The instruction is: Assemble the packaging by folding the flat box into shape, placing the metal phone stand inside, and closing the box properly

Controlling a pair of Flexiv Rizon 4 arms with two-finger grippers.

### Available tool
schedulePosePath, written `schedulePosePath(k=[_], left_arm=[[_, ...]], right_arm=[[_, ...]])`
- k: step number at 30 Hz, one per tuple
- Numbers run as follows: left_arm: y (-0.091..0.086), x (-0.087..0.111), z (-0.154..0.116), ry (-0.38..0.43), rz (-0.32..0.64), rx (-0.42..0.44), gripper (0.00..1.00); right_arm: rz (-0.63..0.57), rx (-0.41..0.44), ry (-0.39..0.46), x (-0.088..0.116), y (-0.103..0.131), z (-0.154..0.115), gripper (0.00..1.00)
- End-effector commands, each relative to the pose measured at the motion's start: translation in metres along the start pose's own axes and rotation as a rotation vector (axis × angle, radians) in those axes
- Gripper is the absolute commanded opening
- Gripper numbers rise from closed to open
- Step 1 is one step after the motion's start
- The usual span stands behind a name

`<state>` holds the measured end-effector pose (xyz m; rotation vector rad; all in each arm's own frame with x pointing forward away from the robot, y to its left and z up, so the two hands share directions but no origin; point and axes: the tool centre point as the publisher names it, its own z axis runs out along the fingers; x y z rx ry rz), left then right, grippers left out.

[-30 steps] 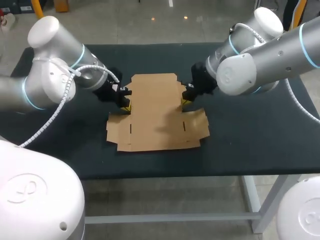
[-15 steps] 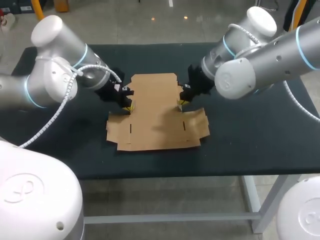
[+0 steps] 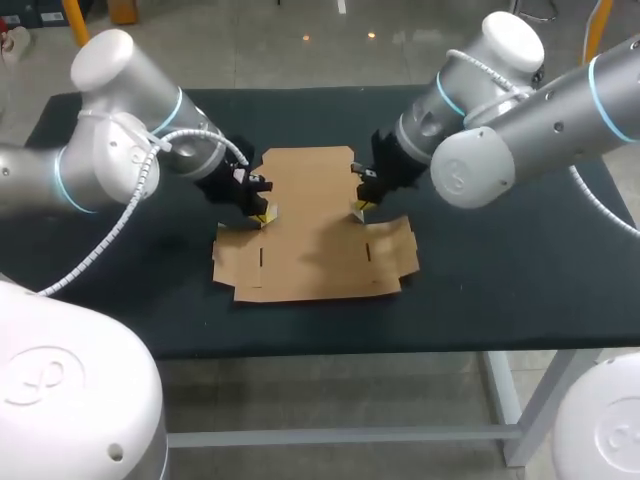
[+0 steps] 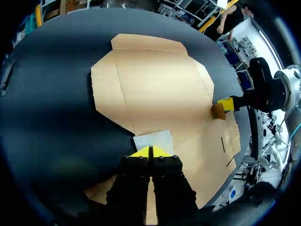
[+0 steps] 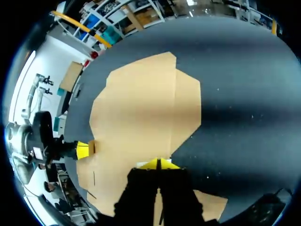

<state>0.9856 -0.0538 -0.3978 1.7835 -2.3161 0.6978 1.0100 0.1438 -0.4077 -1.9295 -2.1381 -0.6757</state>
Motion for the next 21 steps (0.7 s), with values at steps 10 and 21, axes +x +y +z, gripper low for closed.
schedulePosePath(k=[10,21], left_arm=[[-0.003,0.003,0.006,-0.007,-0.004,-0.019,0.00],[-0.005,0.003,0.013,-0.023,-0.016,-0.022,0.00]], right_arm=[[-0.005,-0.003,-0.011,0.006,-0.005,0.008,0.00],[0.007,0.037,-0.021,0.005,-0.007,0.016,0.00]])
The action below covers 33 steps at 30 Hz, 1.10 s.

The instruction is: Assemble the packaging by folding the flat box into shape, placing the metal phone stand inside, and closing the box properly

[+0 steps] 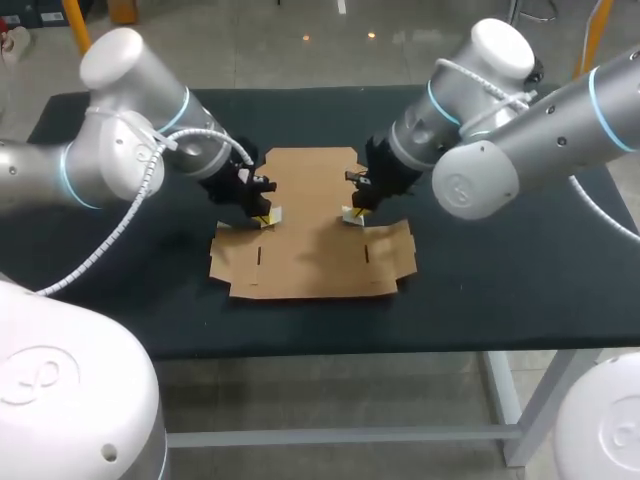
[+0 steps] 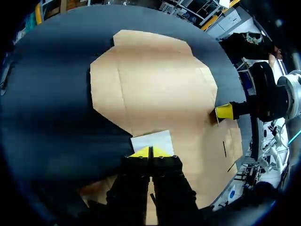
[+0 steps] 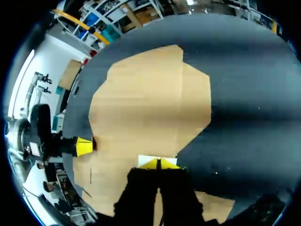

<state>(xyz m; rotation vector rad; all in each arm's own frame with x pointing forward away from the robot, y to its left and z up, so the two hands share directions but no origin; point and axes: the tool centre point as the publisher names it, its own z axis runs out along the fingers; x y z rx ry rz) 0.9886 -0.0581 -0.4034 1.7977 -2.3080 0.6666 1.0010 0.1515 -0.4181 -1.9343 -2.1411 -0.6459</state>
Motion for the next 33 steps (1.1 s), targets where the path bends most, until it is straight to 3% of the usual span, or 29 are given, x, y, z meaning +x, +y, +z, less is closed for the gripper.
schedulePosePath(k=[1,22,33], left_arm=[[-0.003,0.002,0.006,-0.013,-0.004,-0.006,0.00],[-0.002,-0.003,0.026,-0.082,-0.061,-0.021,0.00],[-0.002,-0.002,-0.007,-0.090,-0.083,-0.003,0.00]], right_arm=[[0.007,0.024,-0.010,0.001,0.004,0.005,0.00],[0.045,0.088,-0.110,-0.003,-0.002,0.023,0.00],[0.057,0.024,-0.057,-0.009,0.004,-0.014,0.00]])
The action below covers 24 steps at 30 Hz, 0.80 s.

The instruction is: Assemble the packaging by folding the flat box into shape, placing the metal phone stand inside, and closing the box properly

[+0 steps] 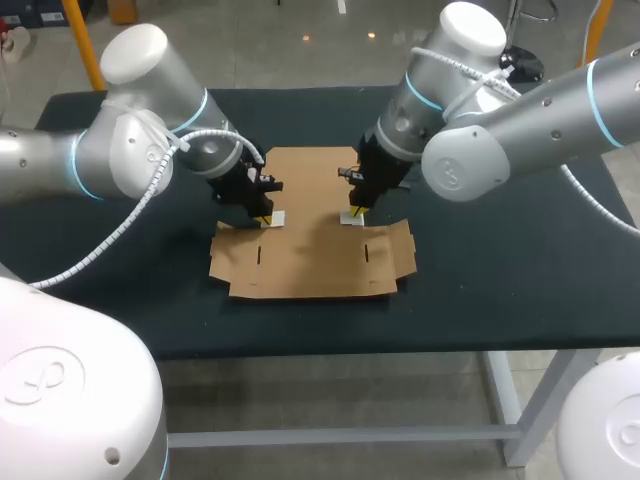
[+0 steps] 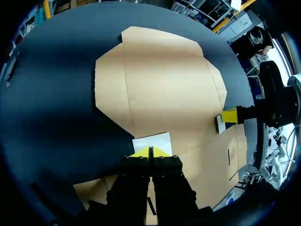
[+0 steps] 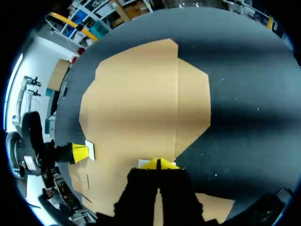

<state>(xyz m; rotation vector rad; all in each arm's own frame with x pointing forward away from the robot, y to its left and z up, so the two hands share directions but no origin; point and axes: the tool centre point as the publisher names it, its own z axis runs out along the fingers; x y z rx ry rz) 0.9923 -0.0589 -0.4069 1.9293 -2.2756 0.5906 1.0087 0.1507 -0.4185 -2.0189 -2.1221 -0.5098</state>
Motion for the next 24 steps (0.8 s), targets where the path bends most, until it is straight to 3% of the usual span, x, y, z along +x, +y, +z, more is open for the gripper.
schedulePosePath(k=[1,10,24], left_arm=[[0.000,-0.002,-0.015,-0.012,-0.014,0.004,0.00],[-0.003,-0.015,-0.042,0.011,-0.064,0.013,0.00],[0.003,-0.031,-0.077,0.060,-0.126,0.006,0.00]], right_arm=[[0.006,-0.028,0.029,-0.010,-0.003,-0.019,0.00],[0.025,-0.018,0.127,-0.025,0.004,-0.041,0.00],[0.041,0.014,0.200,-0.043,0.004,-0.065,0.00]])
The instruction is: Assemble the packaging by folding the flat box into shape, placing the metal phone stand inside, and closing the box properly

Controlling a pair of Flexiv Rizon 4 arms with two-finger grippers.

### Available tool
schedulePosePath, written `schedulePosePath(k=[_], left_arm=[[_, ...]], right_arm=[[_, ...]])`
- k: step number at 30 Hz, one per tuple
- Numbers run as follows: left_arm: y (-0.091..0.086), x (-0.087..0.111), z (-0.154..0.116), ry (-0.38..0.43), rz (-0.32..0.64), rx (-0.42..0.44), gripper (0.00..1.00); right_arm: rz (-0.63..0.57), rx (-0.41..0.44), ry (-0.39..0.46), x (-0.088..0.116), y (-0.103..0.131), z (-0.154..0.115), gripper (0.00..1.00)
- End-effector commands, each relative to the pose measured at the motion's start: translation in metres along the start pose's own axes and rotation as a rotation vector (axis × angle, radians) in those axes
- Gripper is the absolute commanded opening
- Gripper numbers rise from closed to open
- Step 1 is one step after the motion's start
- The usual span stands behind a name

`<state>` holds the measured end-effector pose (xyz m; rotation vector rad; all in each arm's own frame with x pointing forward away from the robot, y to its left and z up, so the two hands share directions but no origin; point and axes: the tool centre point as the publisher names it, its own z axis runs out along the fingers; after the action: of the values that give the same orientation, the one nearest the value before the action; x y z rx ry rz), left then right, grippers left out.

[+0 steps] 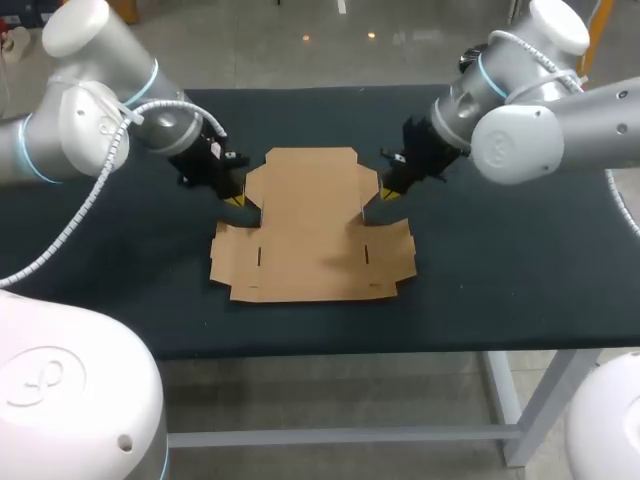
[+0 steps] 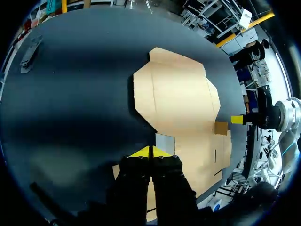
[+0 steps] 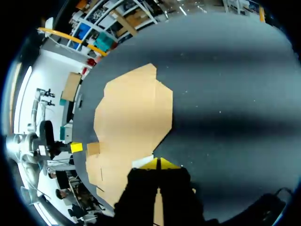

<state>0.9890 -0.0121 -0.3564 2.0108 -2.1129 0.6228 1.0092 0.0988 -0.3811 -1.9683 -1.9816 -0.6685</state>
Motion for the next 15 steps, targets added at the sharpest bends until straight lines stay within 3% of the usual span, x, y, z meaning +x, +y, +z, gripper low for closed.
schedulePosePath(k=[1,15], left_arm=[[0.006,-0.004,-0.016,0.015,-0.011,0.001,0.00],[0.044,-0.006,-0.056,0.052,-0.060,0.050,0.00]], right_arm=[[-0.002,0.043,0.051,-0.008,0.000,-0.016,0.00],[0.022,0.024,0.071,-0.023,-0.025,-0.061,0.00]])
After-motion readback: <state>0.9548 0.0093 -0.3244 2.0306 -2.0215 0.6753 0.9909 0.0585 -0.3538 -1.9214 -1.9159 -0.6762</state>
